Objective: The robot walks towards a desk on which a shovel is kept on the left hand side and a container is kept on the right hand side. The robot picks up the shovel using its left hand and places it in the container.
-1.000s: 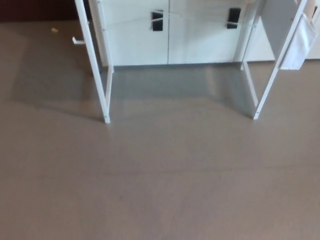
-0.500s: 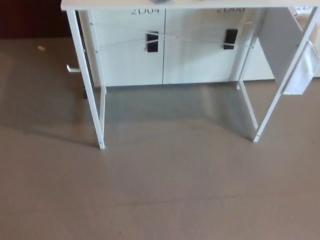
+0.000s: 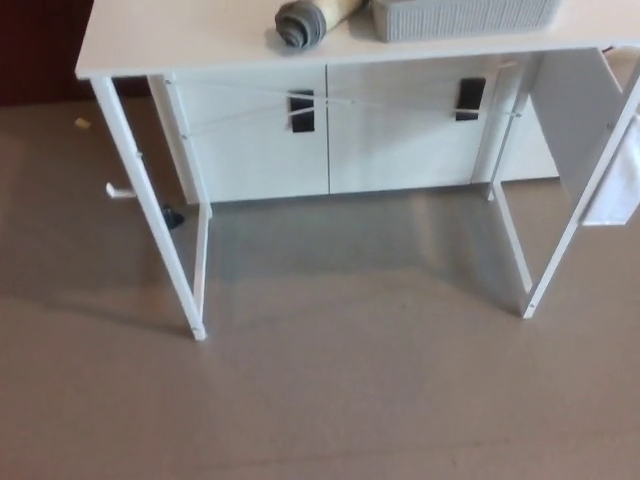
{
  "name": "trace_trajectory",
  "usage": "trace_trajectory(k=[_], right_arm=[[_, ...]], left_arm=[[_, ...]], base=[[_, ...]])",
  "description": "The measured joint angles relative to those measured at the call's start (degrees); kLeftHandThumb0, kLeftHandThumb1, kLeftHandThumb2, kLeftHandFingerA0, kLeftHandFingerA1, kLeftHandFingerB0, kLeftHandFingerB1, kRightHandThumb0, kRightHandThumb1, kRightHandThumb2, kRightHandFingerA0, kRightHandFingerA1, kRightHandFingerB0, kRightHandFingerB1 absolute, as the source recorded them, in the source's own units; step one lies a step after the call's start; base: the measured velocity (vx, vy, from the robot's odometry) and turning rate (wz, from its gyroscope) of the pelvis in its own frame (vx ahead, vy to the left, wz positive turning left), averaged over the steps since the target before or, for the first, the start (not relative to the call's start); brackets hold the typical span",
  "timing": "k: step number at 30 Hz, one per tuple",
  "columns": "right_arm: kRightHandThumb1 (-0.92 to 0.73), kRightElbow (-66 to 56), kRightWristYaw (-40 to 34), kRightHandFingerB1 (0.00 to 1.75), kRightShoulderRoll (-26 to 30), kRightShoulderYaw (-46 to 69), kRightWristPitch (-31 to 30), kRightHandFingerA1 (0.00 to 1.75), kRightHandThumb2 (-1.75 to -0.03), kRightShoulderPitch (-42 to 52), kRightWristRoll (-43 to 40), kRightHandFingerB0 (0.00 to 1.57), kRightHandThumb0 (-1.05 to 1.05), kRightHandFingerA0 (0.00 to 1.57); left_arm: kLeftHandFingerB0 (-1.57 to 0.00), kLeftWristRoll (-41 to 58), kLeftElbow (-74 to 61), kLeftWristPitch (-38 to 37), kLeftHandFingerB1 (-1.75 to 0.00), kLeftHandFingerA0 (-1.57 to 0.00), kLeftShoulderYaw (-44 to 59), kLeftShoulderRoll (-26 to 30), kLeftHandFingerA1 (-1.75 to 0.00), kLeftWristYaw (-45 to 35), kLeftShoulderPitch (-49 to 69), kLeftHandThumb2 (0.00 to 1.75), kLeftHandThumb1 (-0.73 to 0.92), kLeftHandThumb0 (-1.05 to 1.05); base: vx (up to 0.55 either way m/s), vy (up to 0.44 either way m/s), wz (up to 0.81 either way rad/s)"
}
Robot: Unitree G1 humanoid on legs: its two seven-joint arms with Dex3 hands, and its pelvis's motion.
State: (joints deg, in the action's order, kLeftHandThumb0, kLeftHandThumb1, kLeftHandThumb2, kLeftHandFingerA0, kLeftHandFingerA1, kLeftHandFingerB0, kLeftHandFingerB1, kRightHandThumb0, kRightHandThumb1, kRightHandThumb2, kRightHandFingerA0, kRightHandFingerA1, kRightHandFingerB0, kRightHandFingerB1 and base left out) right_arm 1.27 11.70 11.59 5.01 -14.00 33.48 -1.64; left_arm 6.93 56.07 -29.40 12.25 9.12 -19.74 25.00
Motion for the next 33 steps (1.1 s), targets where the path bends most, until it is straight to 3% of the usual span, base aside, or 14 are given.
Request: trace_trajectory(k=[8, 9, 11, 12, 14, 20, 21, 22, 26, 27, 28, 33], right_arm=[[-0.51, 1.25, 0.13, 0.49, -0.1, -0.75, 0.36, 0.62, -0.55, -0.18, 0.09, 0.39, -0.23, 0.59], [-0.52, 1.86, 0.13, 0.5, -0.1, -0.74, 0.42, 0.64, -0.55, -0.3, 0.08, 0.39, -0.23, 0.6], [-0.52, 1.16, 0.09, 0.5, -0.1, -0.89, 0.35, 0.65, -0.55, -0.14, 0.15, 0.39, -0.24, 0.62], [-0.51, 0.35, 0.08, 0.5, -0.07, -1.11, 0.32, 0.64, -0.55, 0.06, 0.26, 0.39, -0.26, 0.61], [-0.5, -0.24, 0.07, 0.51, 0.04, -1.5, 0.32, 0.66, -0.55, 0.25, 0.52, 0.39, -0.22, 0.59], [-0.51, 1.61, -0.06, 0.49, 0.25, -1.02, 0.54, 0.64, -0.55, -0.48, 0.73, 0.38, -0.22, 0.59], [-0.51, 1.7, -0.06, 0.49, 0.16, -0.96, 0.54, 0.63, -0.55, -0.6, 0.71, 0.38, -0.23, 0.58], [-0.51, 1.77, -0.06, 0.49, 0.1, -0.97, 0.56, 0.62, -0.55, -0.61, 0.72, 0.39, -0.23, 0.59], [-0.51, 2.55, -0.08, 0.5, 0.16, -1.23, 0.67, 0.64, -0.55, -0.45, 1.07, 0.39, -0.25, 0.6], [-0.51, 2.69, -0.08, 0.5, 0.18, -1.3, 0.74, 0.64, -0.55, -0.4, 1.16, 0.4, -0.25, 0.6], [-0.5, 2.61, -0.08, 0.5, 0.18, -1.35, 0.77, 0.64, -0.55, -0.29, 1.2, 0.4, -0.25, 0.61], [-0.5, 1.69, 0.1, 0.5, -0.13, -1.47, 0.91, 0.64, -0.55, -0.62, 1.14, 0.4, -0.26, 0.59]], left_arm=[[-0.27, -0.03, 0.42, -0.56, -0.36, -0.28, -0.27, 0.79, -0.36, 0.35, -0.71, 0.67, 0.57, -0.4], [-0.3, -0.03, 0.45, -0.56, -0.31, -0.33, -0.34, 0.8, -0.31, 0.39, -0.71, 0.58, 0.58, -0.33], [-0.31, -0.03, 0.48, -0.56, -0.31, -0.33, -0.46, 0.77, -0.32, 0.52, -0.68, 0.58, 0.58, -0.33], [-0.28, -0.04, 0.46, -0.56, -0.36, -0.29, -0.53, 0.75, -0.36, 0.63, -0.63, 0.67, 0.56, -0.39], [-0.29, -0.03, 0.25, -0.57, -0.31, -0.33, -0.61, 0.45, -0.32, 0.86, -0.5, 0.59, 0.59, -0.32], [-0.28, -0.03, -3.03, -0.89, -0.36, -0.29, -1.07, -2.12, -0.36, 1.59, -1.3, 0.66, 0.56, -0.39], [-0.28, -0.02, -3.6, -0.89, -0.3, -0.32, -1.11, -2.51, -0.32, 1.71, -1.34, 0.58, 0.59, -0.33], [-0.28, -0.03, -3.96, -0.89, -0.36, -0.29, -1.12, -2.78, -0.36, 1.86, -1.31, 0.66, 0.56, -0.39], [-0.32, -0.12, -3.9, -0.9, -0.31, -0.35, -1.53, -3.35, -0.33, 2.56, -1.58, 0.57, 0.58, -0.31], [-0.3, -0.19, -3.44, -0.92, -0.38, -0.3, -1.68, -3.53, -0.38, 2.72, -1.69, 0.67, 0.53, -0.38], [-0.32, -0.3, -2.65, -0.97, -0.32, -0.37, -1.83, -3.69, -0.33, 2.88, -1.84, 0.58, 0.58, -0.34], [-0.31, -1.92, 1.24, -1.84, -0.31, -0.34, -3.2, -3.32, -0.32, 4.37, -3.07, 0.58, 0.59, -0.33]], base=[[0.33, 0.136, -0.04], [0.19, 0.029, 0.08], [0.17, 0.006, 0.13], [0.21, -0.03, 0.19], [0.25, -0.093, 0.1], [0.26, -0.237, 0.04], [0.19, -0.115, 0.04], [0.18, -0.074, -0.06], [0.15, -0.009, -0.12], [0.22, 0.086, -0.16], [0.27, 0.093, -0.14], [0.3, 0.238, -0.15]])
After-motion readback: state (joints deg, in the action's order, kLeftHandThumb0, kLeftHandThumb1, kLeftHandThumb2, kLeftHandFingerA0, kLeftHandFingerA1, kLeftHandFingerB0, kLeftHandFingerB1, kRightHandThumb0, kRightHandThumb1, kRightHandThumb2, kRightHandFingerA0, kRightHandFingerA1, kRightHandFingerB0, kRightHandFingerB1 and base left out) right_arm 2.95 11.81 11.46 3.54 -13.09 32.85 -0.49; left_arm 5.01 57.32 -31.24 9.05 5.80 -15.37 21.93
